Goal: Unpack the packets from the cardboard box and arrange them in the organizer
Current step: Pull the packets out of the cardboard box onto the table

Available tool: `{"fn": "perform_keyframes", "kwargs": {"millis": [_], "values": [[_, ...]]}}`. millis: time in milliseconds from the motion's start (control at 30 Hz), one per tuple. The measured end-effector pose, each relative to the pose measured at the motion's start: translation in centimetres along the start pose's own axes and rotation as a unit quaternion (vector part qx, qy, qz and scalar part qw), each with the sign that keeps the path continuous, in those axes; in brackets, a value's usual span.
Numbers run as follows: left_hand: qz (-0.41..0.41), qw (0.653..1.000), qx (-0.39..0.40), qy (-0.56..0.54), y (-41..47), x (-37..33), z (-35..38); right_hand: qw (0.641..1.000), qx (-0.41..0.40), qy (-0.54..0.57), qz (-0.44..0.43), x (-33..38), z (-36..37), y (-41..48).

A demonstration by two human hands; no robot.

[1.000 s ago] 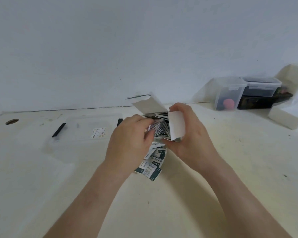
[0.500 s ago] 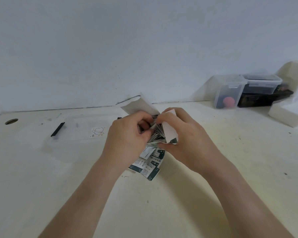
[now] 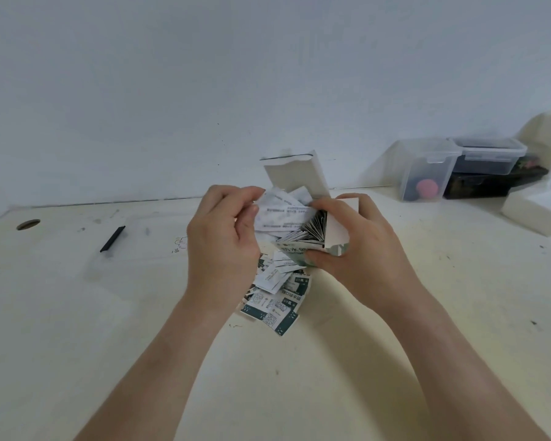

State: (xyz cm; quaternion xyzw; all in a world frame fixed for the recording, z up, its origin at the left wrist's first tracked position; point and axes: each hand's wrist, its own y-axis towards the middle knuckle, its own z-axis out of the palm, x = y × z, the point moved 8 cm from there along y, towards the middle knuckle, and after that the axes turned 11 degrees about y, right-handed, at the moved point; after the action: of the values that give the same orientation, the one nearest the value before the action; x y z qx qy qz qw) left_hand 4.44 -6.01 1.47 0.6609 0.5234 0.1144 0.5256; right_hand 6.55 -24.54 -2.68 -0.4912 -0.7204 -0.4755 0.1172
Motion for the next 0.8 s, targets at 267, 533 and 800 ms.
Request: {"fn": "perform_keyframes", "kwargs": {"millis": [267, 533, 800], "values": [[0.127, 0.991, 0.019, 0.032, -0.2, -1.7, -0.3, 0.996, -0.033, 0.016, 0.084, -2.6, -1.4, 0.3], [0.172, 0.954, 0.231, 0.087, -1.3, -1.0, 2.9, 0.989, -0.091, 0.025, 0.111, -4.3, -3.8, 0.5], [0.093, 0.933, 0.312, 0.152, -2.1, 0.0, 4.5, 0.996, -0.086, -0.001, 0.038, -2.5, -3.2, 0.4]]}}
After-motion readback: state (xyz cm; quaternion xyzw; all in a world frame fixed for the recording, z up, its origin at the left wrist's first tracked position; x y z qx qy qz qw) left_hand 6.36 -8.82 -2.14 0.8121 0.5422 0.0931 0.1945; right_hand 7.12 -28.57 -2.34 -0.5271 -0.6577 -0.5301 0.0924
